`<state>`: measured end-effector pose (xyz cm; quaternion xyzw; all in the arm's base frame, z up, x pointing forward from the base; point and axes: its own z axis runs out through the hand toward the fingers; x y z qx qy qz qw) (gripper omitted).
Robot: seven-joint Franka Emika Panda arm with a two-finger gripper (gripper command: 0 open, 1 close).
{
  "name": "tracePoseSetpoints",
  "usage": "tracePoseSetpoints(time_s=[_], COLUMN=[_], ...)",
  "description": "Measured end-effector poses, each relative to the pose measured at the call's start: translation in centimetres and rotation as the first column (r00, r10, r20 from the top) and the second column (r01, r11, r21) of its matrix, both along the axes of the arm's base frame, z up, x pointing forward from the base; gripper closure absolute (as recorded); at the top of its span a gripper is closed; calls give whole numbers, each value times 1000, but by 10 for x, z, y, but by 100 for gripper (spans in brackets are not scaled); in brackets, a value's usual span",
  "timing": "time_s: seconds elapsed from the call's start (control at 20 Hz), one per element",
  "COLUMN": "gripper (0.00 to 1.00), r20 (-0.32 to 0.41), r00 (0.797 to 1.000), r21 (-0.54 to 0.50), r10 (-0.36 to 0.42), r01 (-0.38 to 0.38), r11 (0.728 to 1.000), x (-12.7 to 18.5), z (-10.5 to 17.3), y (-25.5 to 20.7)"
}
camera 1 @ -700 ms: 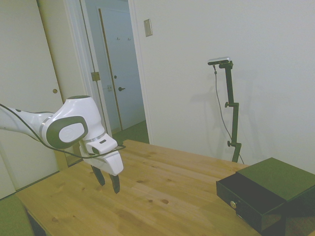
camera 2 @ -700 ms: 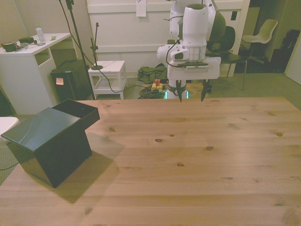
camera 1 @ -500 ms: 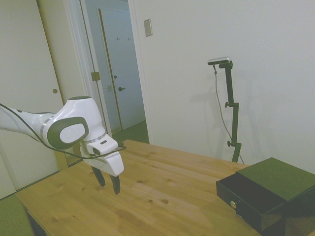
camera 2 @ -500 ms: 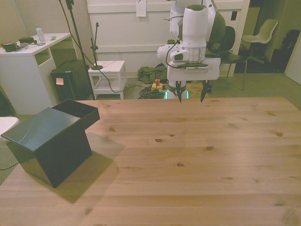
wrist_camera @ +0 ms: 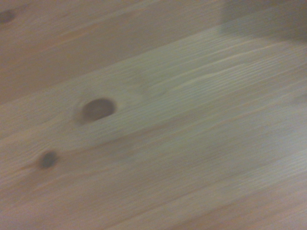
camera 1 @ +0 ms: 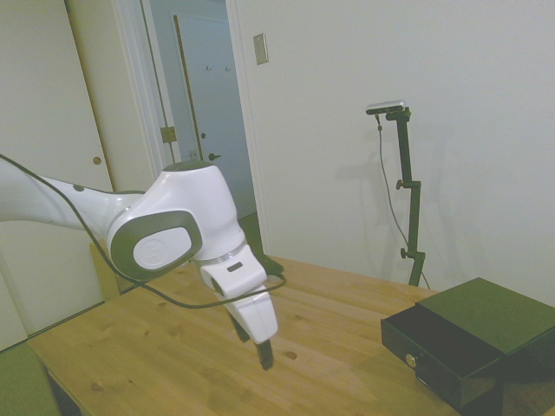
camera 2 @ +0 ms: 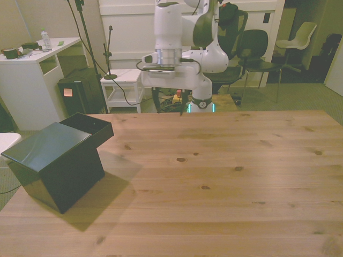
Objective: Close the top drawer
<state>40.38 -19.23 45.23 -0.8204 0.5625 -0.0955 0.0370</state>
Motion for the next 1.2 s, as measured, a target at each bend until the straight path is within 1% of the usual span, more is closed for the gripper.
tracePoseSetpoints(time_s=[0.1, 0.2, 0.45, 0.5, 0.8, 1.2], gripper=[0, 0, 0, 100, 100, 100], r20=[9, 18, 29, 29, 24, 18], r00=[999, 997, 994, 993, 987, 987], r21=[-7, -19, -49, -51, -48, -45], r10=[-42, -69, -109, -116, -160, -161], r01=[42, 70, 111, 117, 161, 162], r11=[999, 997, 993, 992, 986, 986], x=[5, 17, 53, 59, 83, 90], z=[6, 13, 29, 31, 28, 24], y=[-34, -61, -105, -111, -142, -144])
